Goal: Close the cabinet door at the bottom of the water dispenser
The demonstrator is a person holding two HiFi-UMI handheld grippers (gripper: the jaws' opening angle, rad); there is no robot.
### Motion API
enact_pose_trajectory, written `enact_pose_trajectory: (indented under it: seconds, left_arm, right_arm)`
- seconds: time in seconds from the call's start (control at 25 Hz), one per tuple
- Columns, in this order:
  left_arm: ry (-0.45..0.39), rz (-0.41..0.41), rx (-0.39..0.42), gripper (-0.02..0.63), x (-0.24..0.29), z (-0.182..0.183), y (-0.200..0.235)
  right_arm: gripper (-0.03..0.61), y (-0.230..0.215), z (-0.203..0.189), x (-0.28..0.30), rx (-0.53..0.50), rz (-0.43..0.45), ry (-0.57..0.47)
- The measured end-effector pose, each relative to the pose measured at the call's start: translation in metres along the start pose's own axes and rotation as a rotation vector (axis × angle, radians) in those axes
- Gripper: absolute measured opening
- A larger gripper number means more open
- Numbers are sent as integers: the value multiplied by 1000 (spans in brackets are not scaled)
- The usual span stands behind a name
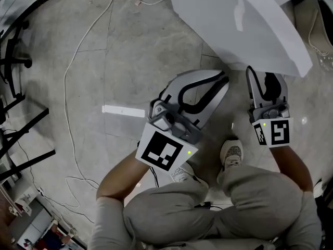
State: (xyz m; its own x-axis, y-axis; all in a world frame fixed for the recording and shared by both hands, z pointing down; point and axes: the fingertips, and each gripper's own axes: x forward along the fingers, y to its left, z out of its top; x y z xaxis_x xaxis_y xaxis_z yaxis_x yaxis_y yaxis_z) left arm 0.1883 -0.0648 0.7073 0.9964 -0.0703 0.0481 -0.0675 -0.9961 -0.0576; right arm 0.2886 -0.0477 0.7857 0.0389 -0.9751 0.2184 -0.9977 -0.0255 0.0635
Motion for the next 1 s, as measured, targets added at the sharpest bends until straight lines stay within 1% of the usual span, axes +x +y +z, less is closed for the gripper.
enact_pose_trajectory:
  seconds: [0.12,0.28,0.36,0.48,0.68,0.8,0.92,1.0]
  left_arm:
    - [-4,-7,14,34,13,-3,3]
    - [-22,38,20,21,31,-4,17]
    - [-25,46,32,15,38,-8,18]
    - [-29,25,50,12,53,-10,13]
    - [-52,-7,53,11,88,4,13]
    - [-59,-18,60,11,99,6,13]
    - [-59,-10,59,11,106,6,17]
    - [-57,3,60,11,109,5,22]
  right_arm:
    - [183,-11,0,3,-7,-8,0]
    - [183,-24,-1,7,-4,-38,-6]
    - [186,-28,-5,8,-2,-55,-10]
    - [193,-35,-11,10,-9,-69,-22]
    - [196,-57,-4,19,-35,-66,-33]
    - [198,-67,-4,22,-42,-72,-38]
    - [196,-81,-3,27,-47,-110,-45]
    - [178,-91,-2,32,-40,-136,-49]
